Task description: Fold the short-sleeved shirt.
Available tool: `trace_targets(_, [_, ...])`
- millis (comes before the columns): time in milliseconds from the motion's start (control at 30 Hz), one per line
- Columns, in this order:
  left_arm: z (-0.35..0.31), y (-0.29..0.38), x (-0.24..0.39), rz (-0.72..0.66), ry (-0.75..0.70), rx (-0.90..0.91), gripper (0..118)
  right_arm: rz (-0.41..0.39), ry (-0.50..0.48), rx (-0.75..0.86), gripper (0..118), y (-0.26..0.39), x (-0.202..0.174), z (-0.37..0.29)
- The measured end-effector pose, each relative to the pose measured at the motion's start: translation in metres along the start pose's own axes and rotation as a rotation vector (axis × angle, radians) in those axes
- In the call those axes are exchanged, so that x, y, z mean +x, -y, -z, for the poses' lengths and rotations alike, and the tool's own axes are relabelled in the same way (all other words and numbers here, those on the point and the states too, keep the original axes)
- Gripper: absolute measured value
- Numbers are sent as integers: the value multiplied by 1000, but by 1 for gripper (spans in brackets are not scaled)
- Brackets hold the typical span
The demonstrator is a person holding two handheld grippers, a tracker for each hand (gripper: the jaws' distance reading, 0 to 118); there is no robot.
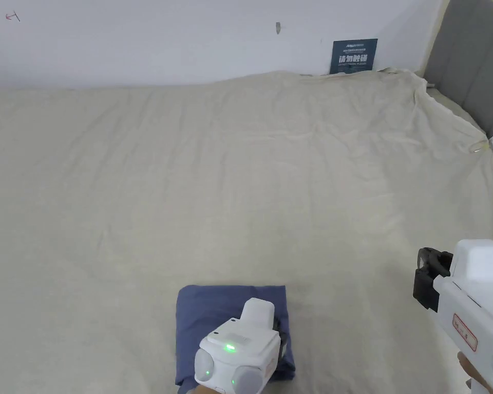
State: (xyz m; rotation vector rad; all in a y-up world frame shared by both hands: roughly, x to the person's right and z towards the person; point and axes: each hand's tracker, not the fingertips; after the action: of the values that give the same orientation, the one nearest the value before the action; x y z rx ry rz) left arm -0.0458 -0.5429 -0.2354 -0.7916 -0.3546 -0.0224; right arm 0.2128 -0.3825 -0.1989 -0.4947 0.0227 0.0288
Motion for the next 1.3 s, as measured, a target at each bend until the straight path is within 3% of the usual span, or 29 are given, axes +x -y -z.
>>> trace_targets(333, [-1,2,22,36,59,27,0,5,20,4,0,-1,9,-3])
trace_targets(600, [-66,-36,0,-16,63,260,0,3,15,76,0,-13,3,-17])
trace_targets(900, [-154,-87,-55,-7,-115,524,0,-11,-9,211,0,-43,-32,-39])
trace_targets(1300, [-230,-91,-135,-23,-414,677,0,-25,-44,361,0,-58,-89,-48])
